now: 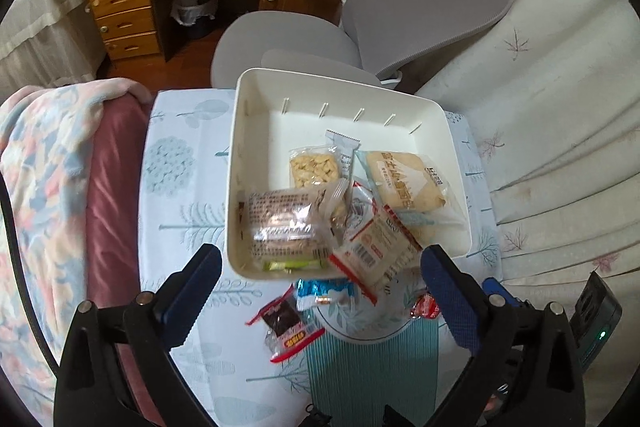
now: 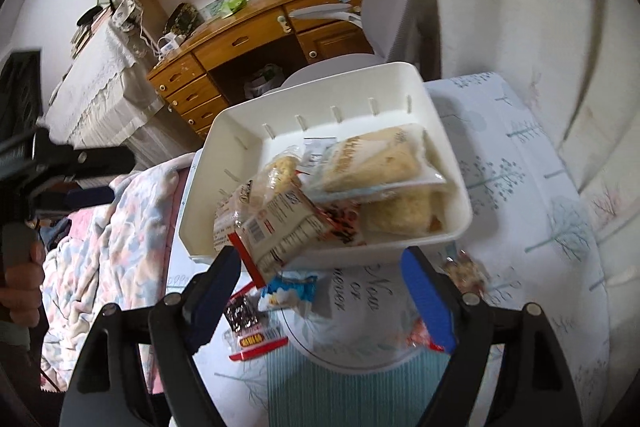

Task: Organize snacks
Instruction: 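Withdraw both tools from the basket toward the remaining snacks, then grasp the red-wrapped dark snack with the left tool while the right tool grasps the red candy packet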

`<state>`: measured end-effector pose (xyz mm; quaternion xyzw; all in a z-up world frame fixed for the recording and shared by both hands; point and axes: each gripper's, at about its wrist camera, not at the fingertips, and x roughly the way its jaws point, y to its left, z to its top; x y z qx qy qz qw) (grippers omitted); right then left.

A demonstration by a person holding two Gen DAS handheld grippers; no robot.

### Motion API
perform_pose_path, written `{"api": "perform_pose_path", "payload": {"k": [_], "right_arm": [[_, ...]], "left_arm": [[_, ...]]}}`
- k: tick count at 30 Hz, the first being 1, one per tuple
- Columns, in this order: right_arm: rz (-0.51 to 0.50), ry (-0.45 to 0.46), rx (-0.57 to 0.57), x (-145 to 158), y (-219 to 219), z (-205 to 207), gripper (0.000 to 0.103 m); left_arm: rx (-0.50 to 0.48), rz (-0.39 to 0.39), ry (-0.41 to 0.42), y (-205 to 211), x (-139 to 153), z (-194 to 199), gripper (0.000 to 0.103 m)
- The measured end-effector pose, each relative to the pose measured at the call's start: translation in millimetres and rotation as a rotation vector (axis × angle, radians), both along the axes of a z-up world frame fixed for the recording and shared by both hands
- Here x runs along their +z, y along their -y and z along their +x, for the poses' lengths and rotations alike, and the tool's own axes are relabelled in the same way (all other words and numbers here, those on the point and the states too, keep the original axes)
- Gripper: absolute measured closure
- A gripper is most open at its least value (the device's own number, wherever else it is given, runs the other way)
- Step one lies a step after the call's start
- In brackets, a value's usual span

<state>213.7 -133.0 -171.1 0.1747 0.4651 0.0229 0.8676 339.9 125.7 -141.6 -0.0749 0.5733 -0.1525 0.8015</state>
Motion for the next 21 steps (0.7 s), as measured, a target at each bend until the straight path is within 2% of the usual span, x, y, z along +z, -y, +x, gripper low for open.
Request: {"api": "perform_pose_path", "payload": {"k": [8,13,21], "right_arm": [[0.042,-0.034,0.001,7,24,-24,0.020],[0.100,-0.095,-0.004,1,38,-37,0.020],[0.092,-0.202,-0.001,-20,53,-49,0.020]], "left_arm": [[0.060,0.041,0.033,-3,7,-52,0.004],[0.104,-0.011,0.053,-9,1,-84,0.004],[0.151,-0.011,0.054,-8,-32,-120,0.004]]}}
